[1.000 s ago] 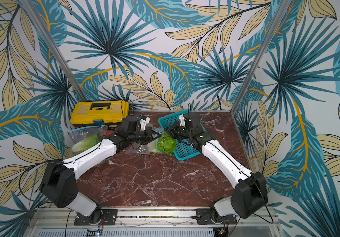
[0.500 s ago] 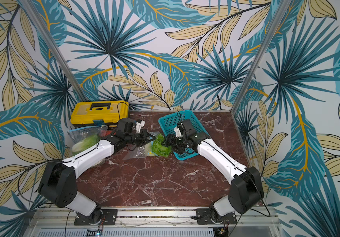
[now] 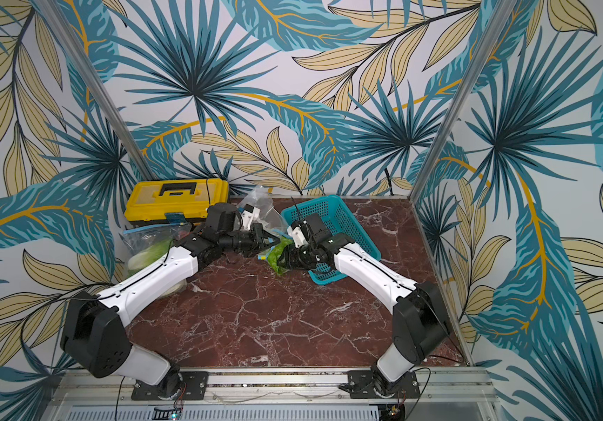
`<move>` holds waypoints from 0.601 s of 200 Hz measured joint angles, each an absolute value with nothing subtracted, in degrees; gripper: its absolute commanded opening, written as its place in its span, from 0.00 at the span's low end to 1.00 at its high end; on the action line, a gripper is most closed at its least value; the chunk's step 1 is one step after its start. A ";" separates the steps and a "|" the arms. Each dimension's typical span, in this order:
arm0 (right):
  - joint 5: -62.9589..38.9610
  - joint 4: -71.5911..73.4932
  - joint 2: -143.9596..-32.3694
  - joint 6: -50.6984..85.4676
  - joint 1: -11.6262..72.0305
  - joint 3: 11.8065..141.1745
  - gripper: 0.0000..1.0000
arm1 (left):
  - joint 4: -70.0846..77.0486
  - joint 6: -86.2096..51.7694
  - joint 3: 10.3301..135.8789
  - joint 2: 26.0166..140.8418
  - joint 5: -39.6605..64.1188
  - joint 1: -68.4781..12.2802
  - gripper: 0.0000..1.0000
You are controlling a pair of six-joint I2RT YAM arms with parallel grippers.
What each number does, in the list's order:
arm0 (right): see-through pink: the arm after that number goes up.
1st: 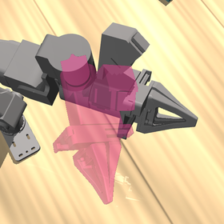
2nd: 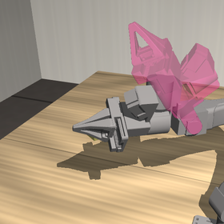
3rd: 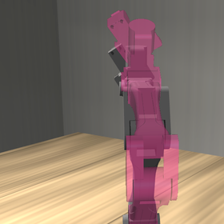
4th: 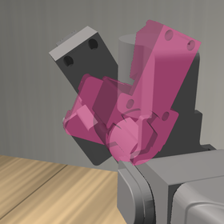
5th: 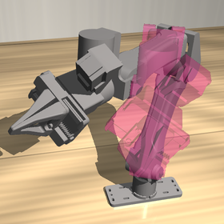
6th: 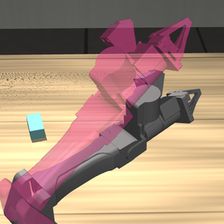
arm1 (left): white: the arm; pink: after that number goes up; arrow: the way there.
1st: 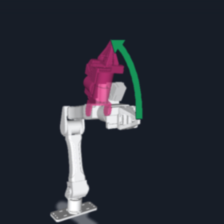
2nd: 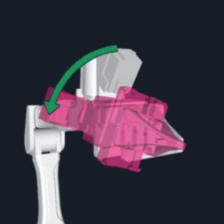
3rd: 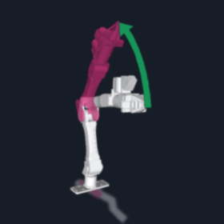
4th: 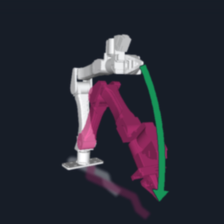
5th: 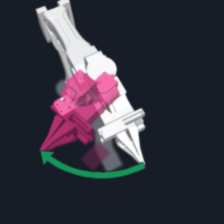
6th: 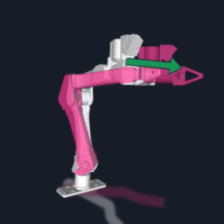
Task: Put the chinese cabbages into a zipper bag and zip it
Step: Place the Chinese cabbage in the zipper food storage bag.
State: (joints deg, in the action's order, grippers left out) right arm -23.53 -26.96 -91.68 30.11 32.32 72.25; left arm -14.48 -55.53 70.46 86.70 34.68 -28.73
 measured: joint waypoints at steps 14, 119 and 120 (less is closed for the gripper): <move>-23.18 -21.04 -90.54 31.90 32.34 68.58 0.18 | -15.81 -55.33 71.11 86.54 34.11 -29.41 0.00; -26.04 21.52 -85.03 55.00 31.77 52.69 0.00 | -33.04 -37.56 77.76 83.70 29.12 -31.64 0.04; -26.11 21.87 -84.93 55.24 31.75 52.64 0.00 | -33.06 -37.50 77.78 83.66 29.15 -31.64 0.04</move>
State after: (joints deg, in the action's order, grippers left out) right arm -26.11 21.87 -84.93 55.24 31.75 52.64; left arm -33.06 -37.50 77.78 83.66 29.15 -31.64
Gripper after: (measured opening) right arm 0.048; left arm 0.046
